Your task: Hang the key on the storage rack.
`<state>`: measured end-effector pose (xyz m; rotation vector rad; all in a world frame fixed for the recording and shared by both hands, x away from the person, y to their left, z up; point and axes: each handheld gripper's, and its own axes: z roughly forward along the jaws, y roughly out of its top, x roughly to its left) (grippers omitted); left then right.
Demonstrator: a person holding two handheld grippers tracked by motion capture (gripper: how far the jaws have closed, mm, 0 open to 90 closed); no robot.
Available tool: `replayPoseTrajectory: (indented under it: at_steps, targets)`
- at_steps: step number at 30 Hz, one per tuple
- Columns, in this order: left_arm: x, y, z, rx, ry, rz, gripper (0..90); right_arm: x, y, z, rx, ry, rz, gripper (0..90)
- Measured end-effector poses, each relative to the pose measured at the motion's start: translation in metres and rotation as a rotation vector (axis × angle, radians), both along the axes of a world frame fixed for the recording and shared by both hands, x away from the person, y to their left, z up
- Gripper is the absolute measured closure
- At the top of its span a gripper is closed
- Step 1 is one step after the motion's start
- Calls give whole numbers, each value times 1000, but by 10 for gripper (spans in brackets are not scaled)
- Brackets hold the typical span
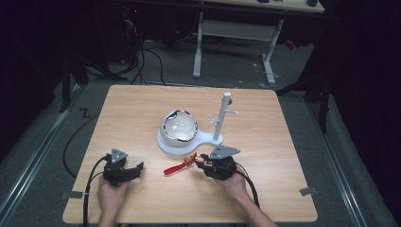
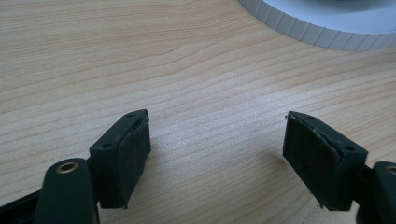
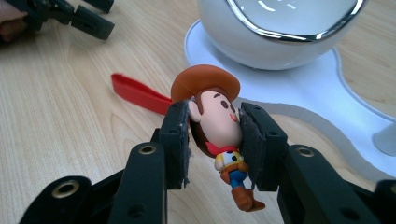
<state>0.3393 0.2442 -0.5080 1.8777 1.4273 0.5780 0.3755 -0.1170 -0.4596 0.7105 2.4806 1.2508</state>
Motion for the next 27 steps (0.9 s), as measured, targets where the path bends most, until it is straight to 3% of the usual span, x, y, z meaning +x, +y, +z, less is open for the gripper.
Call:
replayPoseTrajectory:
  at_steps: [27]
  targets:
    - [0,0,0,1,0,0,238,-5,-59,42,145,-62,-87,653]
